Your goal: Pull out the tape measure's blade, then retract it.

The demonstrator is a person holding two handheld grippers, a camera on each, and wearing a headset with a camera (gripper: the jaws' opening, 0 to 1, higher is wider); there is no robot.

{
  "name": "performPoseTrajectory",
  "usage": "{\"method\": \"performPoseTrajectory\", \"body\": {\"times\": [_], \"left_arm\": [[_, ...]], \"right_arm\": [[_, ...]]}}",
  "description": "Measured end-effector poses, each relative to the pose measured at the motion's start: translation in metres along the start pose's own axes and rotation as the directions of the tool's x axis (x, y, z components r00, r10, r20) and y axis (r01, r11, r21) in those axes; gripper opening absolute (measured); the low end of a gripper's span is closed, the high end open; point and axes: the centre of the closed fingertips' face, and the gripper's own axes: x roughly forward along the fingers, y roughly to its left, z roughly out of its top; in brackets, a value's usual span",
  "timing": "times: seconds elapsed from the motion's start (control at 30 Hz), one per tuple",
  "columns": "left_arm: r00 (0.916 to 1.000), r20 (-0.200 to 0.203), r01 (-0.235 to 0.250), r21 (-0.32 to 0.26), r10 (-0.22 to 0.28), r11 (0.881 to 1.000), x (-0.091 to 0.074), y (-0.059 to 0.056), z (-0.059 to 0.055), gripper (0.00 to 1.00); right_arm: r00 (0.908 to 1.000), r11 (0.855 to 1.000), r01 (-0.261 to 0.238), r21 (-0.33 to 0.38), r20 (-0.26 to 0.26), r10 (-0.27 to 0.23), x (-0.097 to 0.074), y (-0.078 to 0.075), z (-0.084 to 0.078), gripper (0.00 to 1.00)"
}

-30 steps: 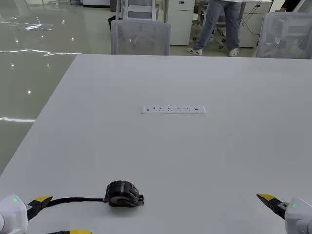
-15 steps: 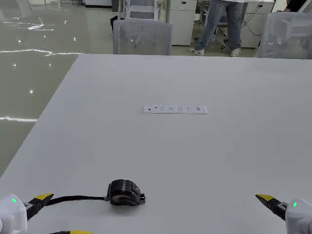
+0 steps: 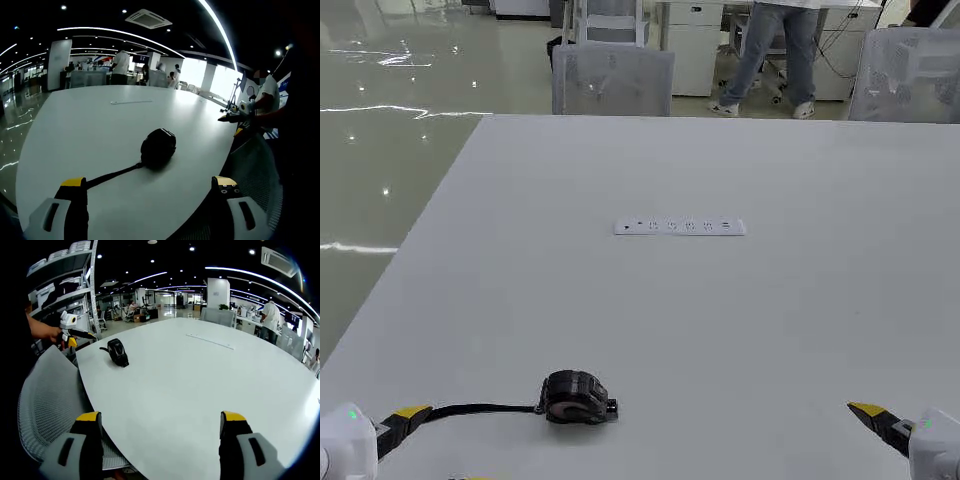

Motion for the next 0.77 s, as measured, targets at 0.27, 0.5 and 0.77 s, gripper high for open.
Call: {"method": "performPoseTrajectory", "body": {"times": [0.27,0.5,0.77], "left_arm": [[1.0,-0.007,0.002,-0.004,-0.002,1.0,-0.0002,-0.0009,-0.0038,1.0],[0.9999,-0.013,-0.002,0.0,0.002,1.0,-0.0018,0.002,-0.0064,1.0],[0.9998,-0.012,0.015,0.022,-0.015,1.0,-0.0004,-0.0008,-0.0086,1.0]], "right_arm": [[0.9999,1.0,-0.006,-0.006,-0.009,0.006,-0.0006,0.001,-0.0041,1.0],[0.9999,0.999,-0.016,-0.031,0.0,0.016,-0.0013,0.0049,-0.0021,1.0],[0.9995,0.999,-0.026,-0.047,0.016,0.027,-0.0006,0.0084,0.0021,1.0]]}}
